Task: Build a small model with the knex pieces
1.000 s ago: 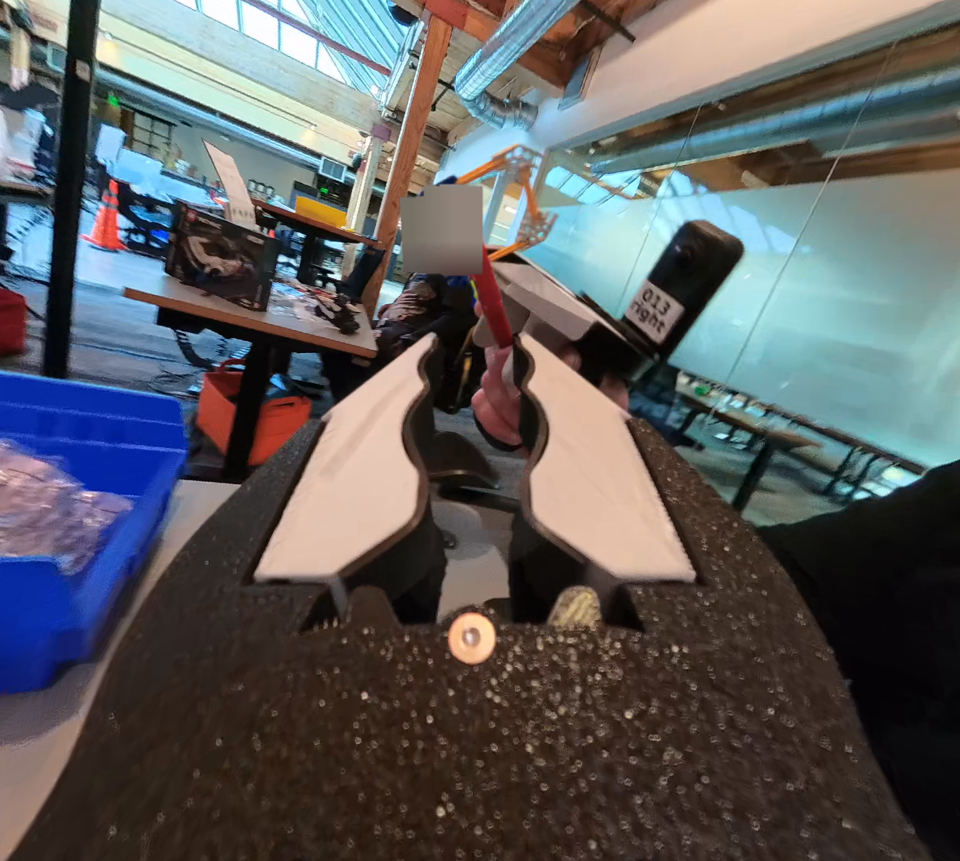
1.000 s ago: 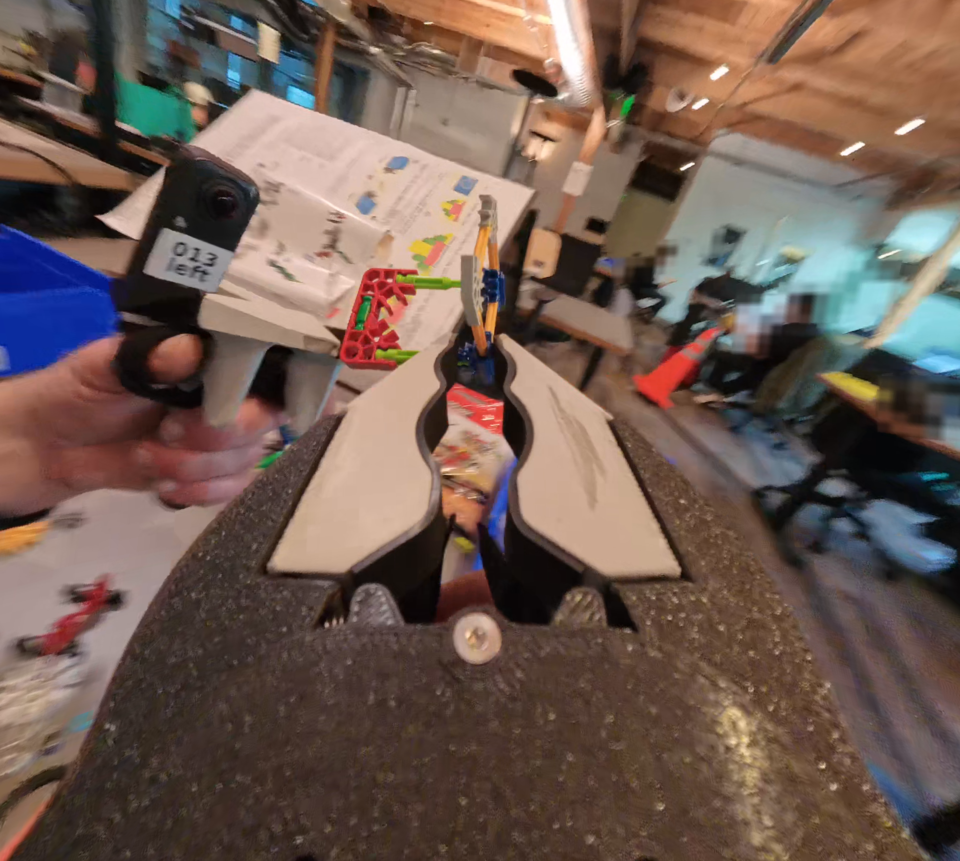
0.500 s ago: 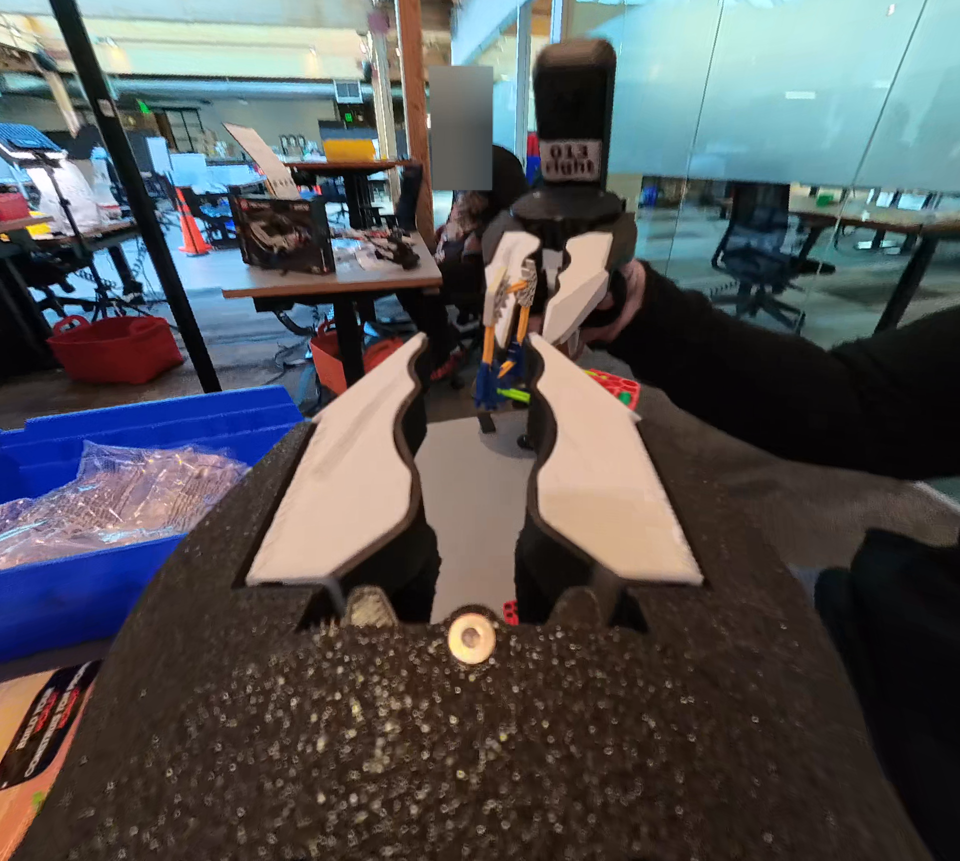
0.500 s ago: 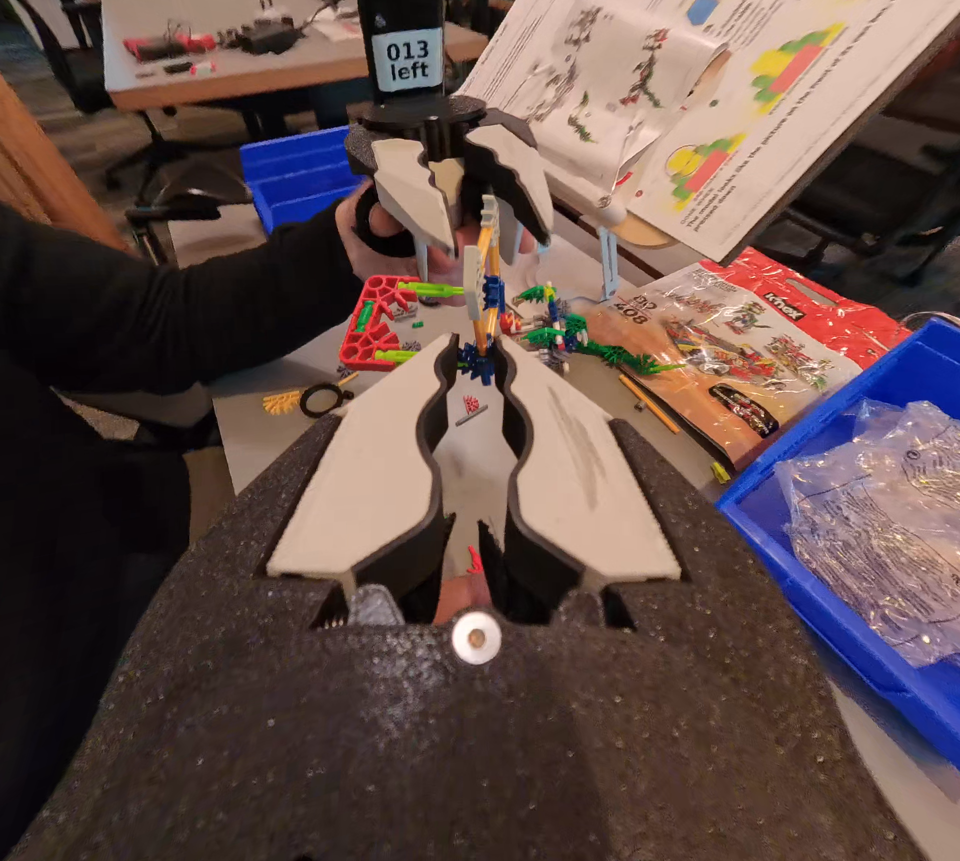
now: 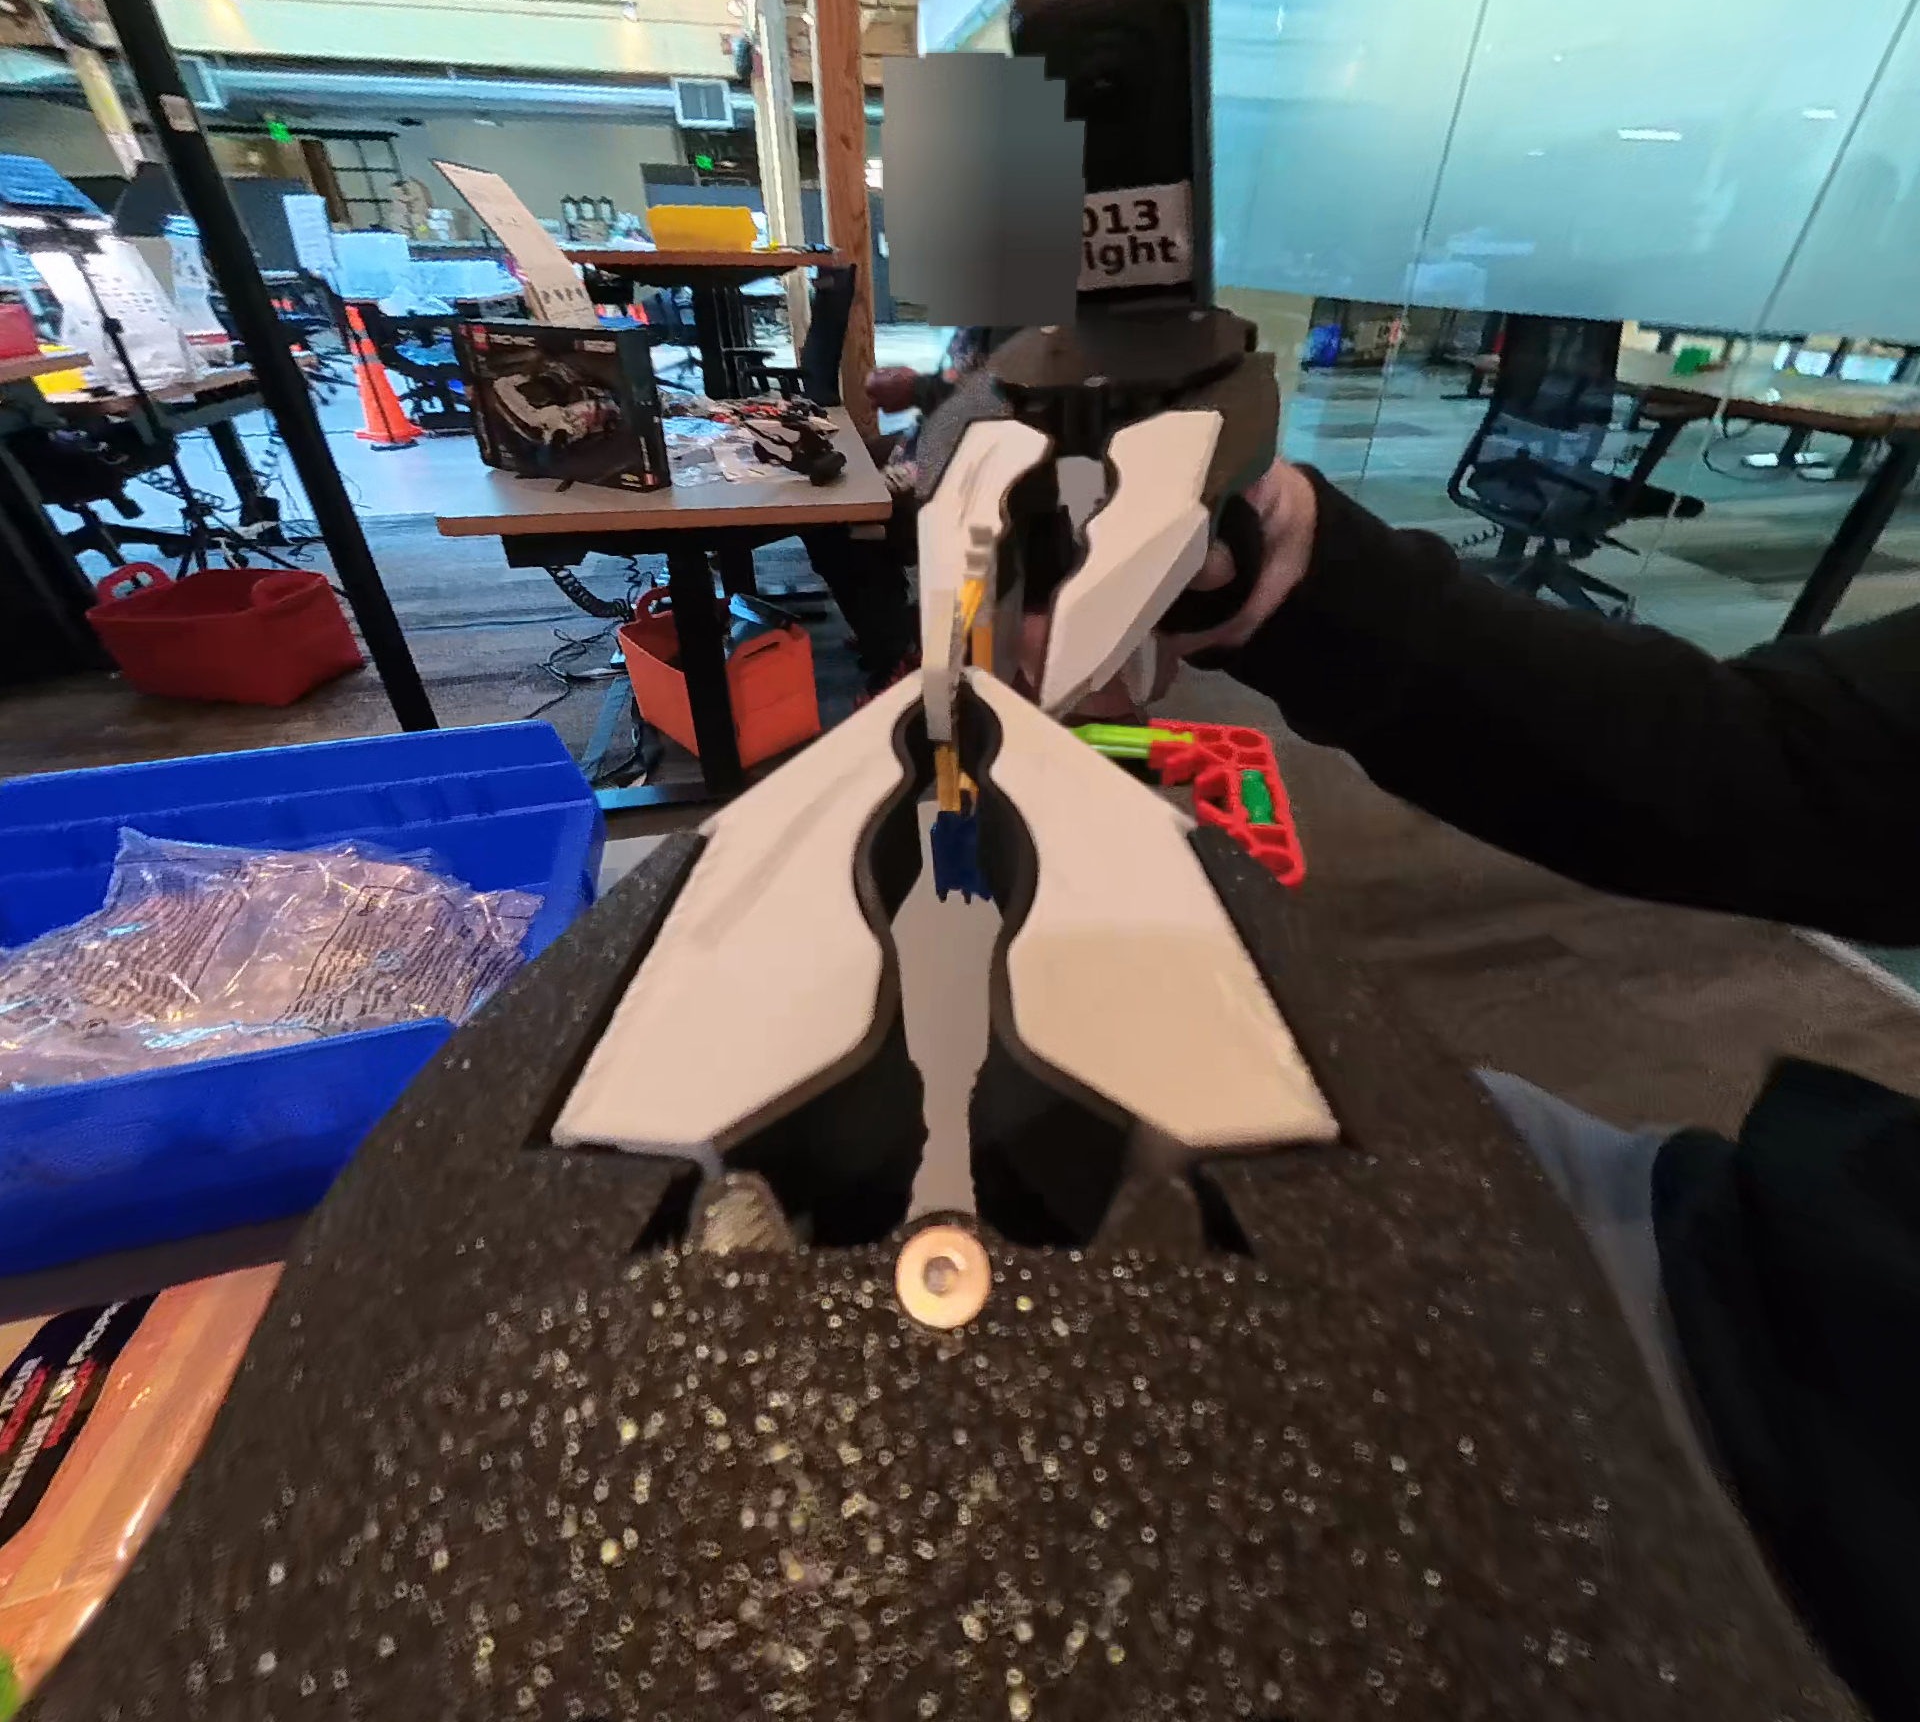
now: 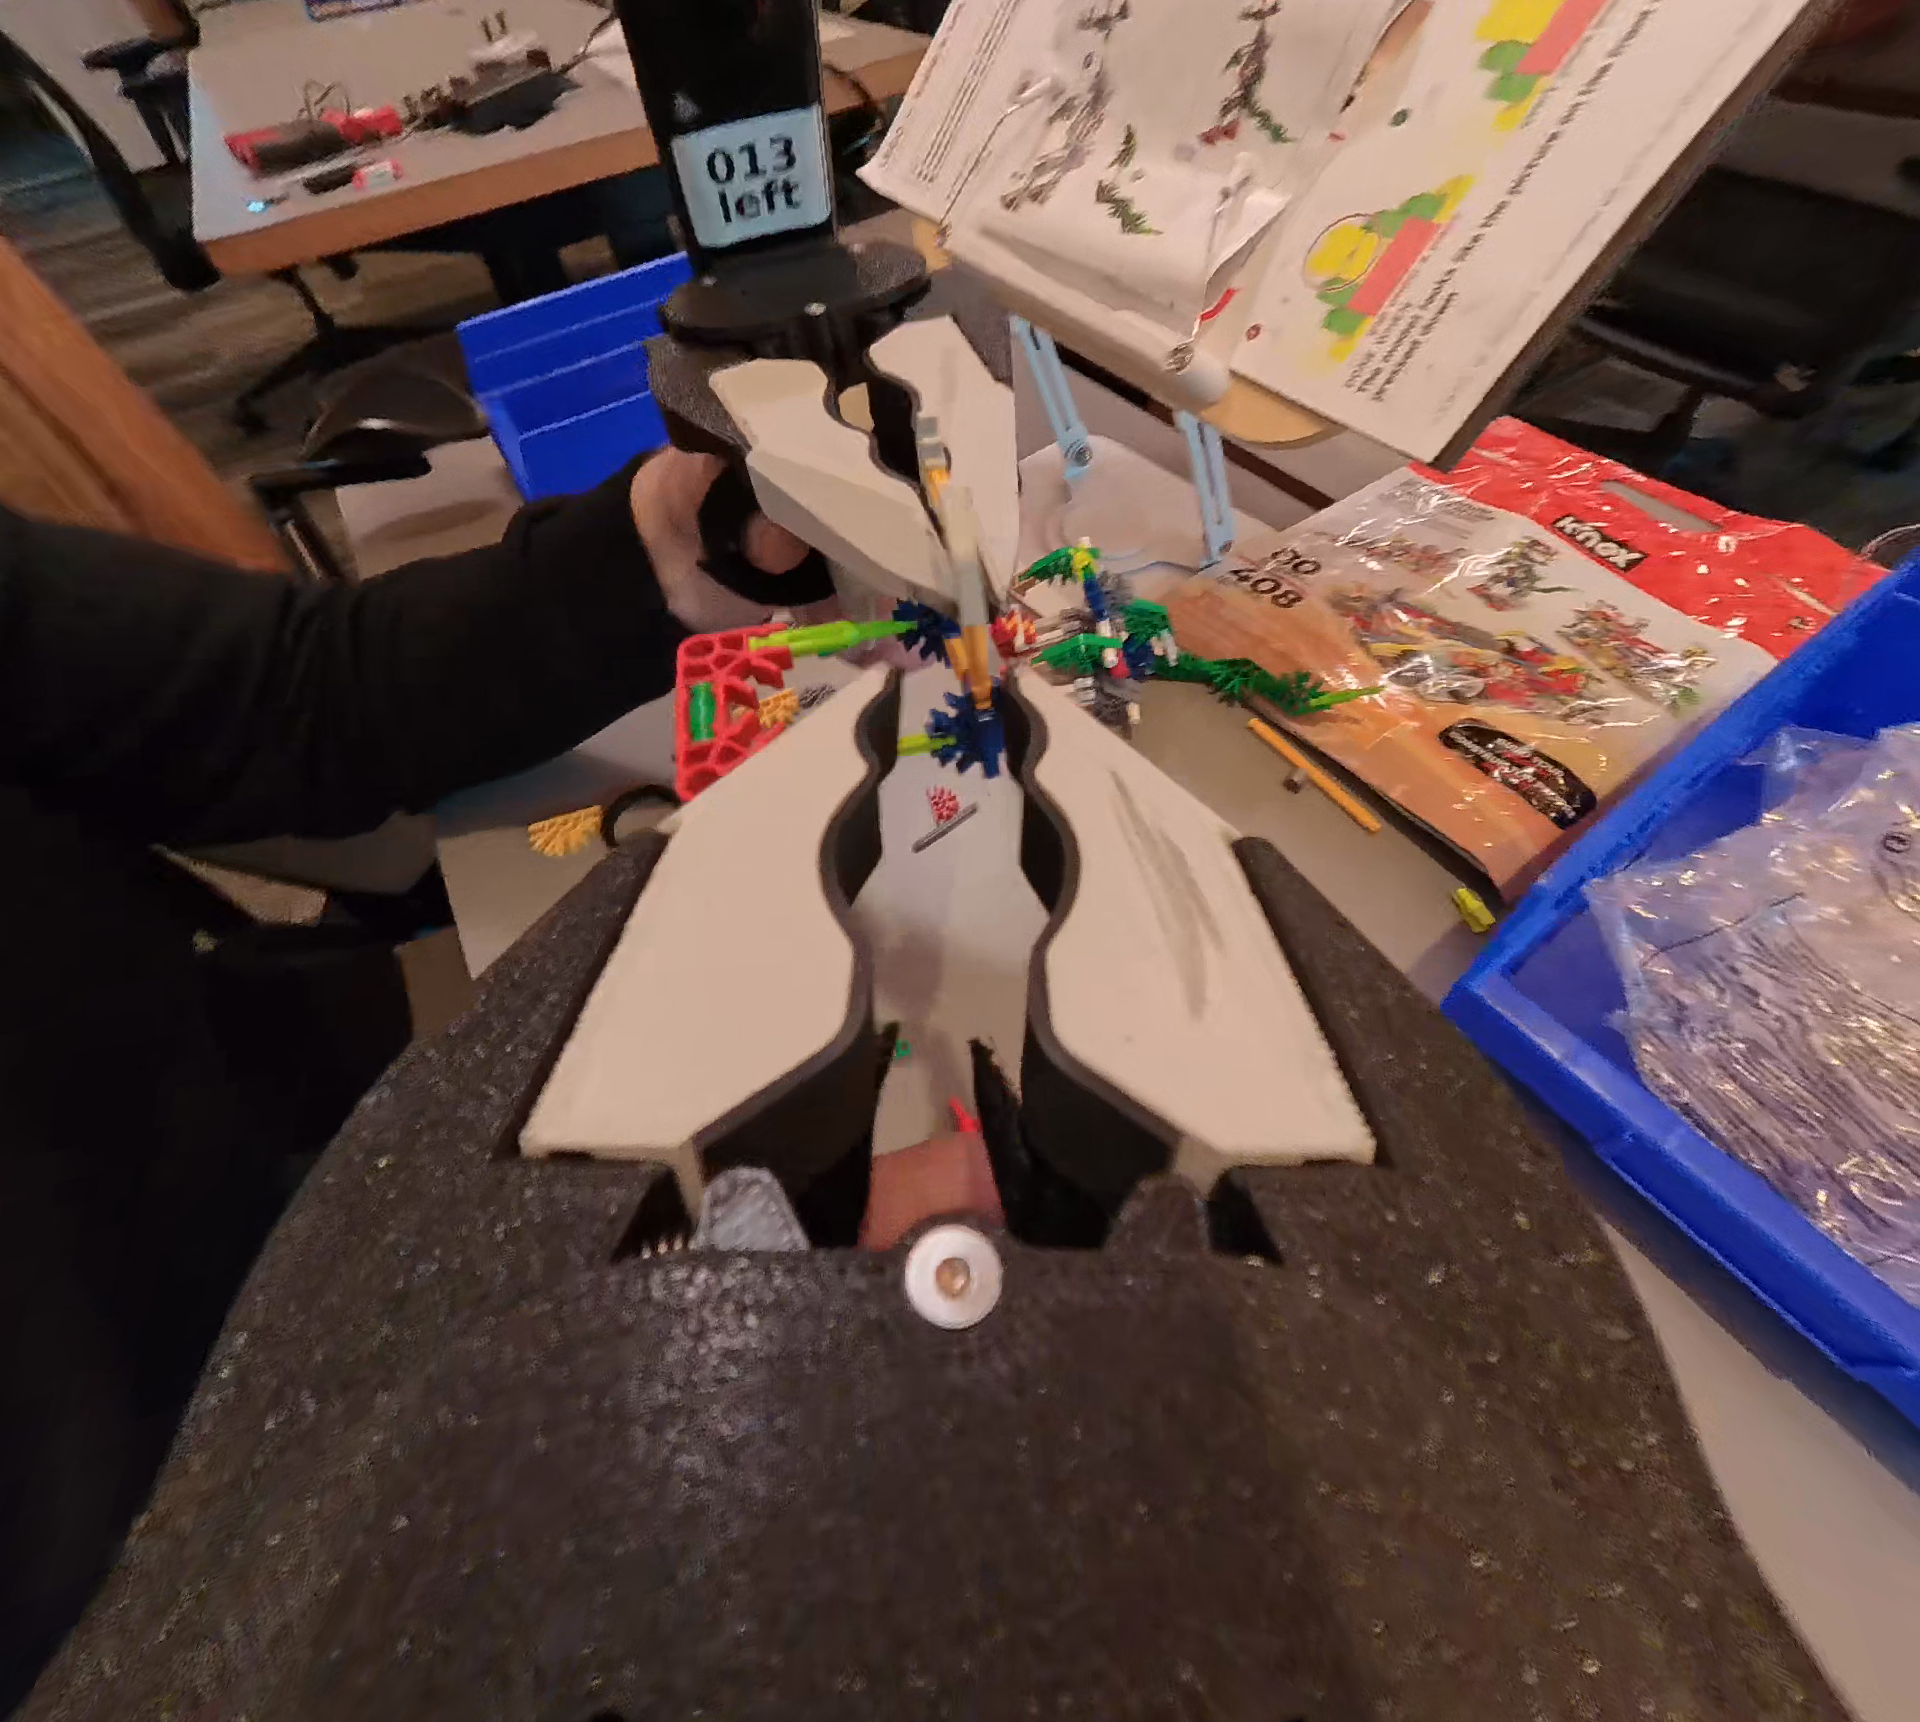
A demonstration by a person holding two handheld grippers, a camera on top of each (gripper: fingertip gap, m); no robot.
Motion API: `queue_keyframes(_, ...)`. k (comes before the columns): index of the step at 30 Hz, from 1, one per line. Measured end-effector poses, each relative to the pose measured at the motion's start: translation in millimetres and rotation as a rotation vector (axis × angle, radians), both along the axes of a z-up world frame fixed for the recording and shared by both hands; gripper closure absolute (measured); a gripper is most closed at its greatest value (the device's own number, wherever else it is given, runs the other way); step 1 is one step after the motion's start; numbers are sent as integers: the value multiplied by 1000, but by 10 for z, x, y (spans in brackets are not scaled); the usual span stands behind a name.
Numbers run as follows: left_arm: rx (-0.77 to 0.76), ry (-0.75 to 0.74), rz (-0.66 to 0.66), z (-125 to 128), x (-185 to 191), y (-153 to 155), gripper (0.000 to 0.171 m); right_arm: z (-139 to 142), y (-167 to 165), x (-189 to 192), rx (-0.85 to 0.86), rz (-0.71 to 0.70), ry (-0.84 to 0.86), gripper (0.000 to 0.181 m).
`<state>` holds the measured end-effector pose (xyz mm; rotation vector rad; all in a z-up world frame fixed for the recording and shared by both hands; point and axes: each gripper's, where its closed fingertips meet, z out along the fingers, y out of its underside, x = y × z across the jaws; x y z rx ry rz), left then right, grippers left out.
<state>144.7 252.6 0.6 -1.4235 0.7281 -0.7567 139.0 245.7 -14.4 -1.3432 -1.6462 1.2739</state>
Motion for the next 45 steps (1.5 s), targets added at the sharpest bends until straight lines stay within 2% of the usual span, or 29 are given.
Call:
queue_keyframes(2, -30, -70, 29, 17, -42, 89, 171, 38, 83, -8, 8, -43, 26, 149)
queue_keyframes(3, -53, -110, 34, 22, -57, 126, 171, 62, 142, -3, 33, -76, 47, 148)
queue_keyframes(5, -88, -183, 21, 31, -69, 165, 171, 168, 236, 37, 81, -132, 125, 148)
queue_keyframes(8, -132, -265, 10, 49, -101, 208, 171, 313, 234, 165, 181, -140, 238, 152)
queue_keyframes(12, -184, -365, -27, 86, -144, 220, 171, 257, 123, 321, 419, -101, 251, 153)
queue_keyframes(17, -169, -331, -36, 50, -66, 221, 171, 187, -128, 277, 662, -43, 222, 151)
queue_keyframes(21, -156, -300, -48, 69, 24, 190, 171, 102, -169, 196, 751, -26, 170, 163)
queue_keyframes(28, -147, -286, -31, 62, 39, 200, 171, 138, -188, 209, 666, -3, 164, 169)
queue_keyframes(30, -143, -292, -36, 73, 39, 195, 170, 203, -183, 210, 590, -5, 183, 171)
queue_keyframes(32, -128, -269, -16, 66, 14, 207, 164, 273, -127, 217, 478, -16, 194, 174)
queue_keyframes(36, -58, -261, 41, 167, -126, 199, 139, 368, 8, 242, 264, -33, 222, 177)
queue_keyframes(40, 46, -219, 104, 297, -298, 134, 131, 392, 130, 288, 126, -62, 242, 177)
queue_keyframes(45, 101, -29, 26, 225, -42, -63, 143, 353, 103, 294, 28, -32, 227, 176)
